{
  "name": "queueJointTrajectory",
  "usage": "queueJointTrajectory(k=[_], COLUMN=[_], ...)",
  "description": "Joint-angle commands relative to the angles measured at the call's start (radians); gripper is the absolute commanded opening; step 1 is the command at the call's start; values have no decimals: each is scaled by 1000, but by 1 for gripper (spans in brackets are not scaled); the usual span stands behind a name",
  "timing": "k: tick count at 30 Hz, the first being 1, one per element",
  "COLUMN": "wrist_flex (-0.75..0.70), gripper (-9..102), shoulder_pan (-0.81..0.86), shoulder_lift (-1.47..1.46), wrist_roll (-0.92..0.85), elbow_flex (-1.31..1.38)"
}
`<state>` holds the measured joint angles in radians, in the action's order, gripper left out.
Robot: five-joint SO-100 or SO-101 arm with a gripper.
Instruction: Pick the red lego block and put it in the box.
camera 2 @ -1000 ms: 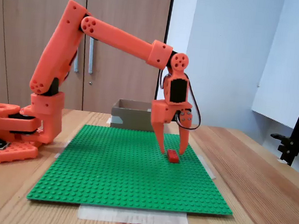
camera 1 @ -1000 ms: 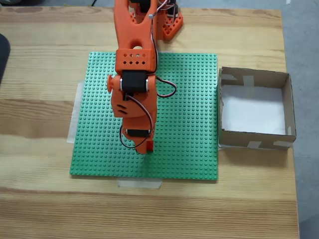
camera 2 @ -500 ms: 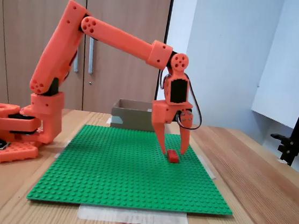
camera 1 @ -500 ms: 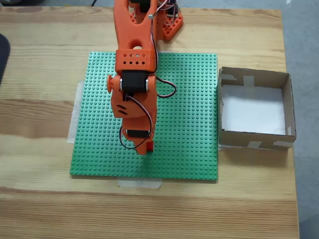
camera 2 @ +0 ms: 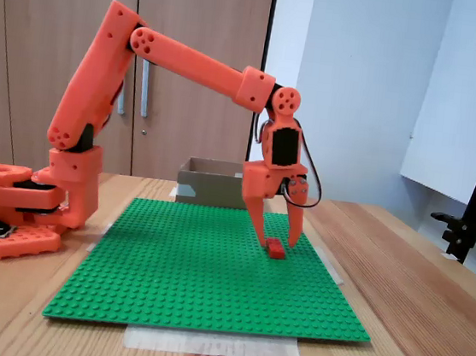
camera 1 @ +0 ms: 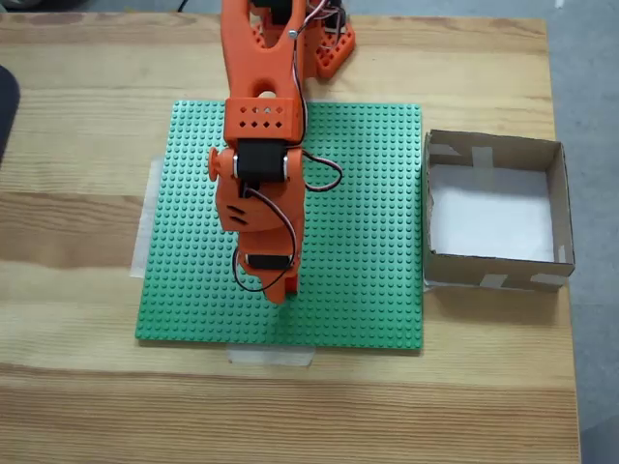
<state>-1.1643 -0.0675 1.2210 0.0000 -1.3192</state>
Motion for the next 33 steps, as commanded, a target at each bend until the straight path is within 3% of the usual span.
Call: queueJointTrajectory(k=[1,33], wrist_flex=[3,37], gripper=[22,14], shoulder_pan=[2,9], shoulder_lift=[6,5], wrist_roll=[-2,-55], elbow_flex=[38,9])
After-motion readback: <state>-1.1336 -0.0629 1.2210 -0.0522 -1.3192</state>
